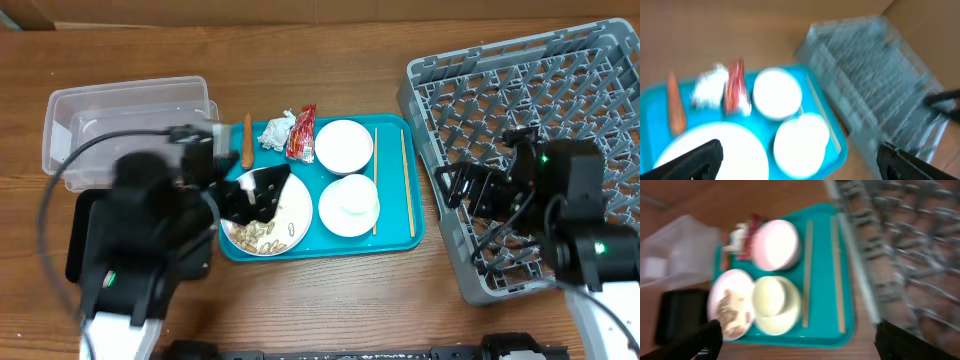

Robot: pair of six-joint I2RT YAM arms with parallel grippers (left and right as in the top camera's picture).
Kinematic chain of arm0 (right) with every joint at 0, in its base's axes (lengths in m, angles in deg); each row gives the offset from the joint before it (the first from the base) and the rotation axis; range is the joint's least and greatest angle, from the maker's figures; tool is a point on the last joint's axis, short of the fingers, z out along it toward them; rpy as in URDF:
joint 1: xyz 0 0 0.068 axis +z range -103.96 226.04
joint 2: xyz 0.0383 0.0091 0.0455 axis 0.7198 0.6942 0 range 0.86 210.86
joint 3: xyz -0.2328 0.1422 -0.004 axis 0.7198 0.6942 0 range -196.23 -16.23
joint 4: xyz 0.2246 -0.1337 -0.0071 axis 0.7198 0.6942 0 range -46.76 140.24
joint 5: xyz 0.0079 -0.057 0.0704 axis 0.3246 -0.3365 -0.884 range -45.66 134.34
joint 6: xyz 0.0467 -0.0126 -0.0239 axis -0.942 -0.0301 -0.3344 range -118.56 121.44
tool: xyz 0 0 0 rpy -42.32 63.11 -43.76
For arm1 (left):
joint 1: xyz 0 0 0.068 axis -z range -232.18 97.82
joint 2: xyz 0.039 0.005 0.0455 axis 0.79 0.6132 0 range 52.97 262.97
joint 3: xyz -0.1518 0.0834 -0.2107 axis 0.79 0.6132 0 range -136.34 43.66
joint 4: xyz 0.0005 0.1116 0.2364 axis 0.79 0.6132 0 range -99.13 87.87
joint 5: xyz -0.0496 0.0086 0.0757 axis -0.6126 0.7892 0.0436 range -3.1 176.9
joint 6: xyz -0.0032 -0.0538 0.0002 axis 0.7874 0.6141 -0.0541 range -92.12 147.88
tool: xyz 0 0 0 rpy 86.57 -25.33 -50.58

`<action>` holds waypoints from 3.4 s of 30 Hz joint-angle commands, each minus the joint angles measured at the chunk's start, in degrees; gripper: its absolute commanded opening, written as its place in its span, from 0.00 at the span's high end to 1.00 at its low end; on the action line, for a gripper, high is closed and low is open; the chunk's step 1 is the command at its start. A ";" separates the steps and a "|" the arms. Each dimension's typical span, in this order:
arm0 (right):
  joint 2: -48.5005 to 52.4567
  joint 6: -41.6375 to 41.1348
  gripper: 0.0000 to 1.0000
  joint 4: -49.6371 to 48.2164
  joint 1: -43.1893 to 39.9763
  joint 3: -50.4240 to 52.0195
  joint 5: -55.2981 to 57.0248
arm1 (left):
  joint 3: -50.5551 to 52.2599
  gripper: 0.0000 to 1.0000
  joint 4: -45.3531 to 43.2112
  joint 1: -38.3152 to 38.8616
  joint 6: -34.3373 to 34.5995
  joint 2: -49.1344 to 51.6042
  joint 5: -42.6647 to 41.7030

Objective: Sort waste into correct bins and load items into the dishwasher
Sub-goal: 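Grasp the white cup on the saucer with the left gripper and lift, then pass the white cup from the left gripper to the right gripper, then lower the white cup upside down into the dish rack, open right gripper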

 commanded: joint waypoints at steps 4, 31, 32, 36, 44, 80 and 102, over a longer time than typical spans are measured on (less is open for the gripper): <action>3.02 -8.44 0.00 0.57 -0.20 -6.67 13.66 | -10.71 0.00 7.98 19.37 0.70 15.54 26.32; 6.25 -9.57 0.00 5.16 -0.17 -6.67 14.03 | -13.64 0.93 0.79 25.38 5.88 45.53 20.31; 6.36 -9.57 0.00 5.18 -0.17 -6.67 14.03 | -14.88 0.96 1.84 25.38 5.88 45.22 20.35; 6.43 -9.55 0.00 5.14 -0.17 -6.67 14.05 | -22.60 0.96 10.12 24.41 6.54 43.36 20.33; 6.43 -3.85 0.01 2.73 -0.17 -6.67 -1.33 | -34.18 0.96 19.45 7.61 2.97 38.29 -10.34; 11.02 5.77 0.38 -40.54 16.44 -6.67 -47.17 | -33.97 0.95 29.99 -2.93 -11.32 39.58 -57.57; 7.02 5.79 0.44 -33.88 10.32 -6.67 -33.83 | -33.97 0.06 29.53 -3.63 -9.77 39.58 -47.95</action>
